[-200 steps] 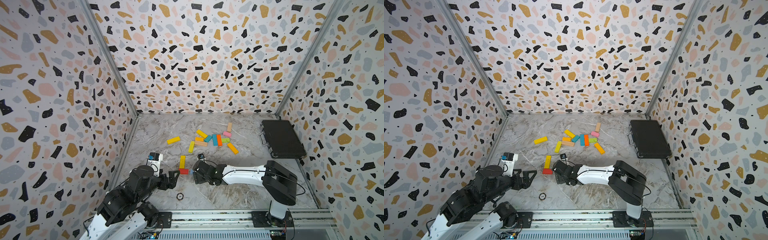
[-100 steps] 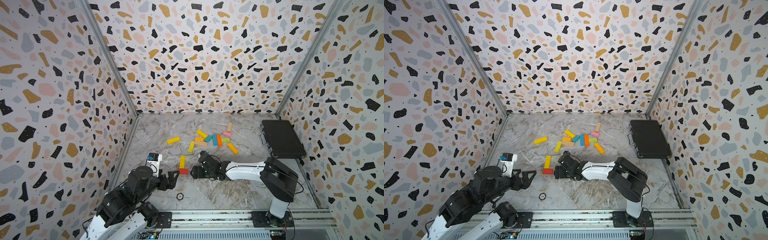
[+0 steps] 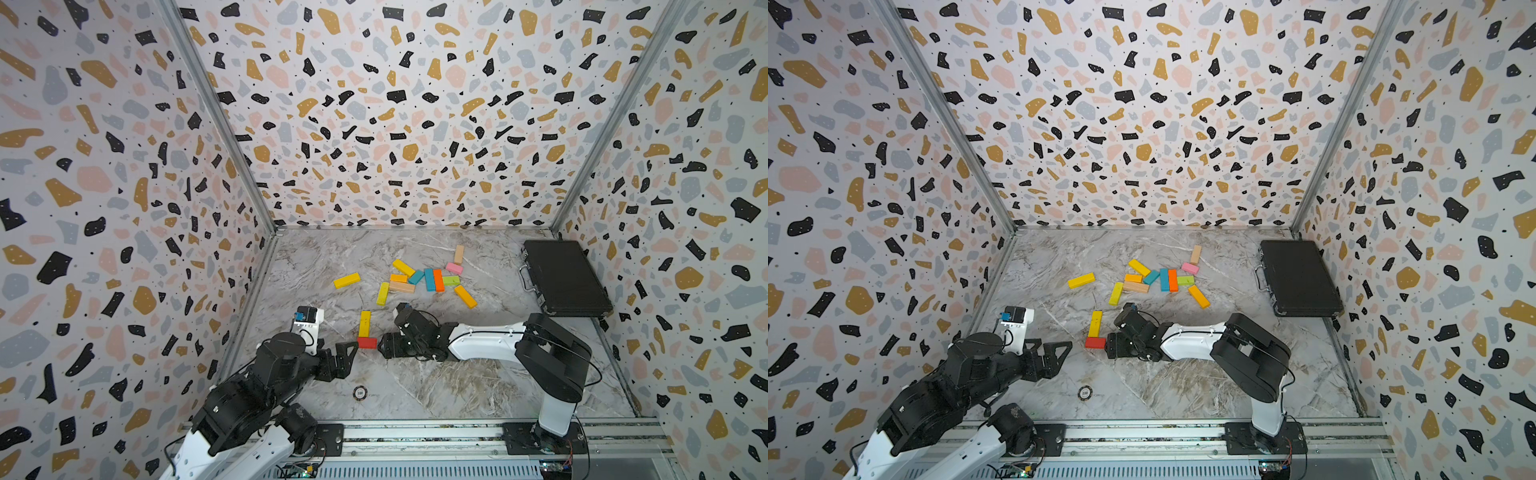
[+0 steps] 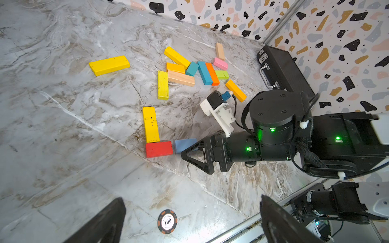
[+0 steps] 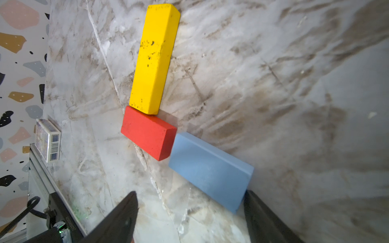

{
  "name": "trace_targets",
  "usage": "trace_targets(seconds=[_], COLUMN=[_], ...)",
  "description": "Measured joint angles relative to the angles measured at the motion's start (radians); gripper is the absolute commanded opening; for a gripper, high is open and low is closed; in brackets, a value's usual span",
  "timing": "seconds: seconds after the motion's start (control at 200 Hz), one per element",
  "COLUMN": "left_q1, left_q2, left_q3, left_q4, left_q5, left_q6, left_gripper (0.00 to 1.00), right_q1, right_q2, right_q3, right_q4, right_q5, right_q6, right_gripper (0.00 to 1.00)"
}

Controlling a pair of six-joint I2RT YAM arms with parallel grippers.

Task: Assemble the letter h with building blocks
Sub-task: Assemble the building block at the center of the board.

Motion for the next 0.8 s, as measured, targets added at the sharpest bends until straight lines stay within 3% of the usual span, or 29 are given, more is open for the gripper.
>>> trace_targets(seconds=[0.801], left_q1=[0.0], left_q2=[0.0], left_q3=[0.0], left_q4=[0.0], left_q5=[-0.014], left_q6=[0.001], left_gripper=[0.99], right_q1=[0.002], right_q2=[0.026], right_q3=[0.023], right_q4=[0.024], right_q5=[-0.022], right_q6=[0.024], right_gripper=[0.8])
